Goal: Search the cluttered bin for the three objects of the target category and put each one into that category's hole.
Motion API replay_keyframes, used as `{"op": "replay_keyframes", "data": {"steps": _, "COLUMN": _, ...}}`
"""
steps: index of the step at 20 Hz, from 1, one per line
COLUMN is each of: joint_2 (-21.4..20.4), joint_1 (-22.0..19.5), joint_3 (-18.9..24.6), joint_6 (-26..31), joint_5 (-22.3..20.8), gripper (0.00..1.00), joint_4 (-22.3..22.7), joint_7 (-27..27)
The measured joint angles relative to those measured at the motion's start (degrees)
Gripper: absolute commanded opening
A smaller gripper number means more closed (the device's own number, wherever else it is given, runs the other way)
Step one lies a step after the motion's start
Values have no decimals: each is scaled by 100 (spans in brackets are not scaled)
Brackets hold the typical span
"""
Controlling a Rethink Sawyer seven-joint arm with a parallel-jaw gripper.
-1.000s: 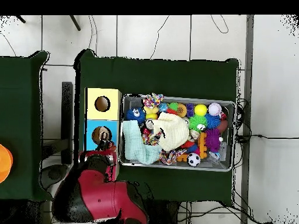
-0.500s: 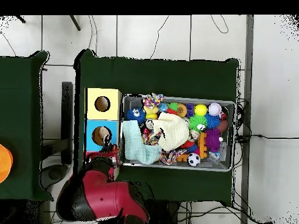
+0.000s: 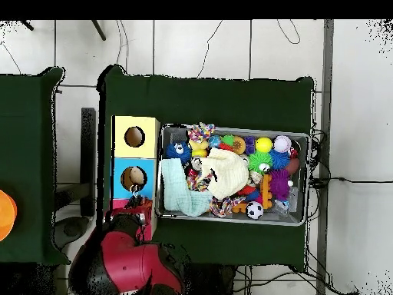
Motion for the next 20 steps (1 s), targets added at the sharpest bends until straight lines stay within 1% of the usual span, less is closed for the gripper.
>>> {"op": "replay_keyframes", "data": {"steps": 3, "joint_2": 26, "joint_1": 88, "joint_3": -4, "joint_6": -26, "joint_5": 47, "gripper": 0, "joint_4": 124, "joint_7": 0}}
{"op": "replay_keyframes", "data": {"steps": 10, "joint_2": 26, "joint_1": 219, "joint_3": -49, "joint_6": -27, "joint_5": 184, "gripper": 0, "joint_4": 227, "joint_7": 0}}
{"op": "replay_keyframes", "data": {"steps": 20, "joint_2": -40, "joint_1": 252, "joint_3": -55, "joint_6": -27, "joint_5": 453, "gripper": 0, "joint_4": 507, "joint_7": 0}}
